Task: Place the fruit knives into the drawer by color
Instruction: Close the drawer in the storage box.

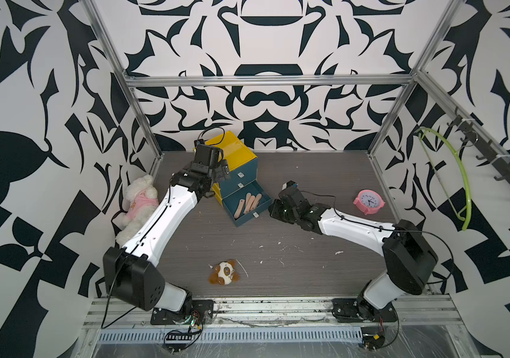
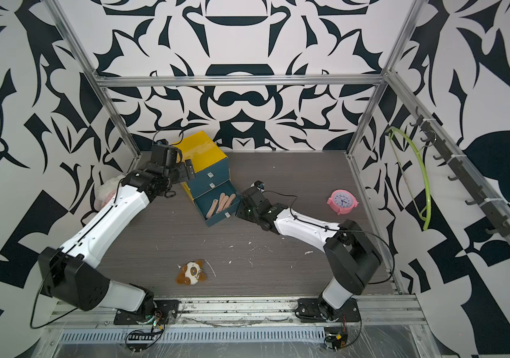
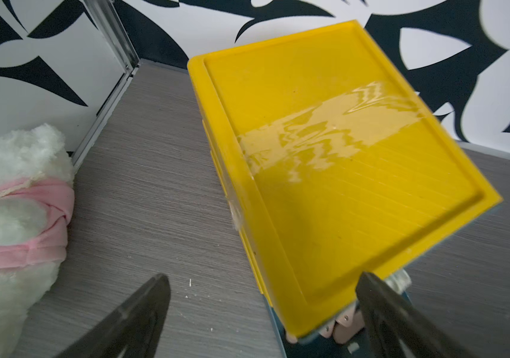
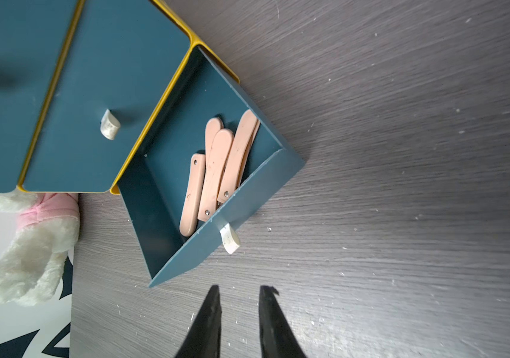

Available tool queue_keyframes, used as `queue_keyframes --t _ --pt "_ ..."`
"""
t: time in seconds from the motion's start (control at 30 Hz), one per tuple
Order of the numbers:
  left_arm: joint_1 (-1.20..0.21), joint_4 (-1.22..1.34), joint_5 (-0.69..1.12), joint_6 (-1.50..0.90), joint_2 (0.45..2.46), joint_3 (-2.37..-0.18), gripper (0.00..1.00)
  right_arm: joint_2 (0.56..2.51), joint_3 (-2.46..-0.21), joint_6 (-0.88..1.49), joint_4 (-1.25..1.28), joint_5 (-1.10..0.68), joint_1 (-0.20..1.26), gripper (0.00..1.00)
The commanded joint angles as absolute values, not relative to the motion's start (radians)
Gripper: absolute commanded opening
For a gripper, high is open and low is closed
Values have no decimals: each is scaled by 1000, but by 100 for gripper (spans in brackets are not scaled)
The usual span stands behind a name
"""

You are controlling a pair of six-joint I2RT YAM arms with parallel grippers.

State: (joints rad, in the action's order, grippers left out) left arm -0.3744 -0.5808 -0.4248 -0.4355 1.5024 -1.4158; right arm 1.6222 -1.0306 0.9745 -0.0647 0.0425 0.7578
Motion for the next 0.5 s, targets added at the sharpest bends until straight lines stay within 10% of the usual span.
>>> queue_keyframes --t 0.0,0.47 --pt "-370 -602 -452 -423 1539 -1445 99 1655 -1041 1001 -20 31 756 26" --pt "-367 -586 -417 -426 1543 -1396 99 1912 -1221 1036 73 0 753 31"
